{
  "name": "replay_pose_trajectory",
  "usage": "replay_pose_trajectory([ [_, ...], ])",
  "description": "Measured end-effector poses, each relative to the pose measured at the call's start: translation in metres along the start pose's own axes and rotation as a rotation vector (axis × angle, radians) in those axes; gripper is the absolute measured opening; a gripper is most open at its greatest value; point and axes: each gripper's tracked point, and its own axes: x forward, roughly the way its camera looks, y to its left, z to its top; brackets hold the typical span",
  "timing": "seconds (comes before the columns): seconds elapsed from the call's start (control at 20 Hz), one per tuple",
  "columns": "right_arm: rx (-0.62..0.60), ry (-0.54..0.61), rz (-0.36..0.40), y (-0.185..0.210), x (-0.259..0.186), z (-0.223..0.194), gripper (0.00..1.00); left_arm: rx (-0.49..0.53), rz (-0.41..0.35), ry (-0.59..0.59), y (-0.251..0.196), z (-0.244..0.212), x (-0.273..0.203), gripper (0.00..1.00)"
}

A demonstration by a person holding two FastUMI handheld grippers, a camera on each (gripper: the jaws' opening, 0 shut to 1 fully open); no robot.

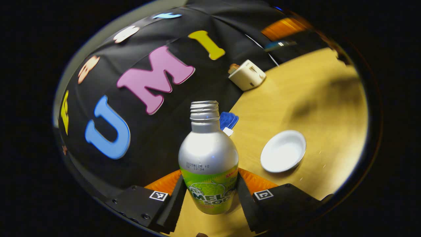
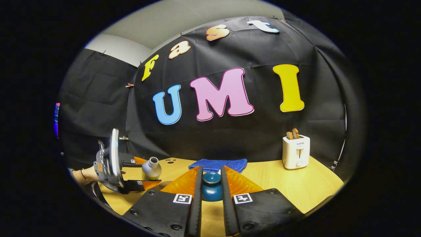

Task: Open the teacup lid with one hand, grasp the water bottle and pour water into the teacup with the other hand; after pouring, place the water bottle on the coaster and then close the teacup lid.

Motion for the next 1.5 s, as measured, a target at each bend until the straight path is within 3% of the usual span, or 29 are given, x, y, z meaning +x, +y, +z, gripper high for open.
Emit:
replay_pose_trajectory([
  [0.1, 0.001, -0.001, 0.002, 0.001, 0.001, 0.0, 0.27, -0.24, -0.046, -0.044, -0.01, 0.007, 0.0, 0.8],
  [0.15, 0.001, 0.0, 0.002, 0.001, 0.001, 0.0, 0.31, -0.331, -0.053, -0.074, -0.007, 0.011, 0.0, 0.8],
  [0.3, 0.002, 0.0, 0.002, 0.0, 0.001, 0.0, 0.27, -0.51, -0.019, -0.15, 0.003, 0.017, 0.007, 0.8],
  [0.4, 0.002, -0.001, 0.002, 0.0, 0.001, 0.0, 0.31, -0.535, 0.023, -0.163, 0.014, 0.021, 0.001, 0.8],
  [0.5, 0.0, -0.001, 0.003, 0.001, 0.001, 0.0, 0.27, -0.526, 0.053, -0.165, 0.027, 0.025, -0.001, 0.8],
  [0.65, -0.002, 0.004, 0.002, 0.001, 0.002, -0.003, 0.31, -0.53, 0.049, -0.169, 0.029, 0.014, 0.027, 0.8],
  [0.7, -0.002, 0.007, 0.002, 0.001, 0.002, -0.003, 0.27, -0.536, 0.053, -0.171, 0.031, 0.011, 0.035, 0.8],
  [1.05, -0.001, 0.018, 0.005, 0.001, 0.004, -0.008, 0.27, -0.547, 0.05, -0.077, 0.02, -0.027, 0.066, 0.8],
  [1.25, 0.004, 0.02, 0.007, 0.003, 0.005, -0.009, 0.31, -0.539, 0.099, -0.049, 0.027, -0.034, 0.067, 0.85],
  [1.35, 0.011, 0.024, 0.017, 0.006, 0.006, -0.012, 0.31, -0.559, 0.086, -0.047, 0.023, -0.034, 0.063, 0.95],
  [1.5, 0.037, 0.04, 0.047, 0.018, 0.01, -0.02, 0.31, -0.598, 0.067, -0.044, 0.017, -0.034, 0.047, 0.96],
])
